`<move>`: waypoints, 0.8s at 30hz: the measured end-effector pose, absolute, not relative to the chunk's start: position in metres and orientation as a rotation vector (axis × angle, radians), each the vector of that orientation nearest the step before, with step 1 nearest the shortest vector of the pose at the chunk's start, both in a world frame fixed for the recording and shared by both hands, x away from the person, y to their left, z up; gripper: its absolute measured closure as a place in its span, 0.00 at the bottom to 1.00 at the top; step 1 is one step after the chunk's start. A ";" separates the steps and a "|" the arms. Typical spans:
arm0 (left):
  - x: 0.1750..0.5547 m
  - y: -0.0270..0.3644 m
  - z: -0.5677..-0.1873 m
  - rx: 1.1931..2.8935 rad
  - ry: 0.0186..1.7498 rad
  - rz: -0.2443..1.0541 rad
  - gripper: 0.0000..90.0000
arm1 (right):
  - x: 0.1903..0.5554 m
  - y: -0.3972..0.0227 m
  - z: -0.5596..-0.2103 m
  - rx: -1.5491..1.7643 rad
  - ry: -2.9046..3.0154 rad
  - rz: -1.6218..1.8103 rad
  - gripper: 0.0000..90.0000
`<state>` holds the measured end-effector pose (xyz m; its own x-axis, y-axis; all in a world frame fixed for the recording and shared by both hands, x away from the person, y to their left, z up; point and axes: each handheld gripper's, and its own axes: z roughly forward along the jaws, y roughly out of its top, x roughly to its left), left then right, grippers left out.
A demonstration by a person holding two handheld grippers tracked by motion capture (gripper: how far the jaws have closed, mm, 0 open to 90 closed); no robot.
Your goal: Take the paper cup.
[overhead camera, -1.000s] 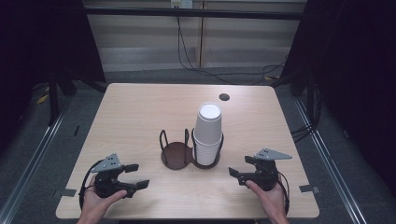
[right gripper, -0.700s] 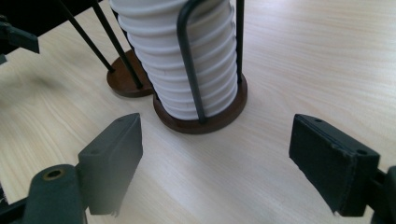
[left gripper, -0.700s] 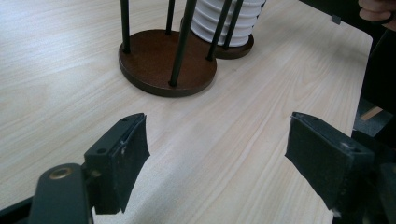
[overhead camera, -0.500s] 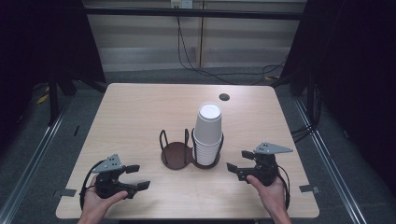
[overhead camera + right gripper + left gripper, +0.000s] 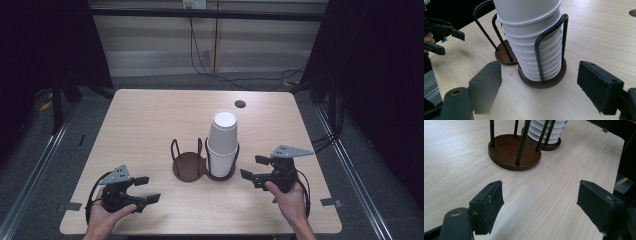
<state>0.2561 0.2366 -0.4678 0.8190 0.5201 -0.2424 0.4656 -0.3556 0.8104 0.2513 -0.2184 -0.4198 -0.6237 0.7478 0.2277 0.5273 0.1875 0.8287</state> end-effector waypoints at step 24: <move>0.255 0.235 -0.468 2.026 0.711 0.069 0.23 | 0.273 -0.205 -0.376 1.131 2.362 1.386 0.22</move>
<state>0.2549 0.2349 -0.4680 0.8289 0.5097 -0.2304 0.4559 -0.3768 0.8064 0.2725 -0.2048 -0.3756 -0.6949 0.6869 0.2128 0.5208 0.2767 0.8075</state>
